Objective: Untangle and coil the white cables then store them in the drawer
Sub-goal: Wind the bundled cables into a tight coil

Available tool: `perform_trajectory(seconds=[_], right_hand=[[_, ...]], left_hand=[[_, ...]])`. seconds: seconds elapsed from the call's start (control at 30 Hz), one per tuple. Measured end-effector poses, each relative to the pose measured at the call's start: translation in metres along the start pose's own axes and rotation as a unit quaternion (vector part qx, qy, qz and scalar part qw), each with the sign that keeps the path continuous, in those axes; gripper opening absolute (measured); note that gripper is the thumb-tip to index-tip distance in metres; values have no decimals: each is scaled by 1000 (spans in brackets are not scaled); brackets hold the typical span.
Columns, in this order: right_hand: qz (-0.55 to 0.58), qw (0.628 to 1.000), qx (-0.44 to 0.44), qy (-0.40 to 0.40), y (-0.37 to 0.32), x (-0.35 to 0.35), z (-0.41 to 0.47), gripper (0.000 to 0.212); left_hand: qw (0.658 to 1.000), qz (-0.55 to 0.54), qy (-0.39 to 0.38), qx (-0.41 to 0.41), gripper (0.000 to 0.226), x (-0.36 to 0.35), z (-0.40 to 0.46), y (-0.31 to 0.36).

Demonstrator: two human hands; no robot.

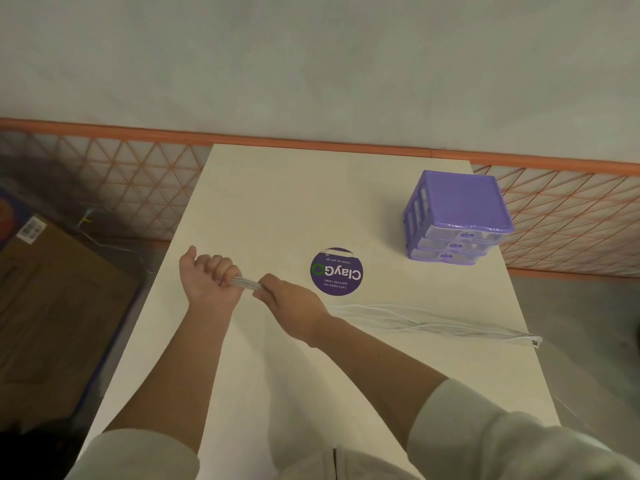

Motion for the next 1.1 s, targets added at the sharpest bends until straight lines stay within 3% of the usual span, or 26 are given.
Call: perform_trajectory(seconds=[0.1, 0.23, 0.37, 0.43, 0.47, 0.53, 0.57, 0.6, 0.67, 0.77, 0.83, 0.9, 1.1], right_hand=[[148, 986, -68, -25, 1, 5, 1, 35], [194, 978, -70, -24, 0, 12, 4, 31], [190, 978, -89, -16, 4, 21, 5, 22], [191, 976, -101, -11, 9, 28, 5, 20], [186, 977, -103, -10, 12, 32, 4, 21], [157, 983, -95, -15, 12, 38, 4, 23], [138, 986, -87, -20, 10, 39, 4, 23], [120, 989, -77, -26, 7, 39, 4, 24], [86, 994, -55, -41, -1, 37, 5, 24], [44, 996, -43, -58, -7, 40, 8, 26], [31, 997, -41, -52, -5, 47, 10, 28], [20, 998, -42, -51, -2, 54, 11, 29], [41, 997, -38, -54, 4, 61, 12, 29]], left_hand=[[1000, -13, 3, 2, 49, 4, 0, -2], [1000, 23, -1, 0, 47, 3, -1, 0], [991, 126, 0, -34, 47, -3, -6, 11], [961, 259, 20, -92, 42, -9, -11, 26], [909, 388, 29, -150, 39, -12, -14, 36], [704, 659, 11, -264, 37, -23, -22, 50], [608, 736, -23, -296, 37, -29, -25, 49], [543, 781, -62, -303, 37, -36, -30, 44], [484, 823, -128, -269, 38, -47, -34, 27], [434, 871, -168, -159, 48, -45, -33, 2], [426, 882, -175, -103, 63, -38, -31, -1], [449, 875, -170, -62, 73, -32, -27, 1], [558, 803, -201, 65, 59, -31, -36, -3]])
Point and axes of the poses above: each hand's wrist, its own z-axis towards the middle knuckle, its own x-axis out of the back of the hand, y = z × x, the point moved 4 cm from there along z, towards the middle knuckle, and after that the axes turned 8 degrees about y, right-handed, at the moved point
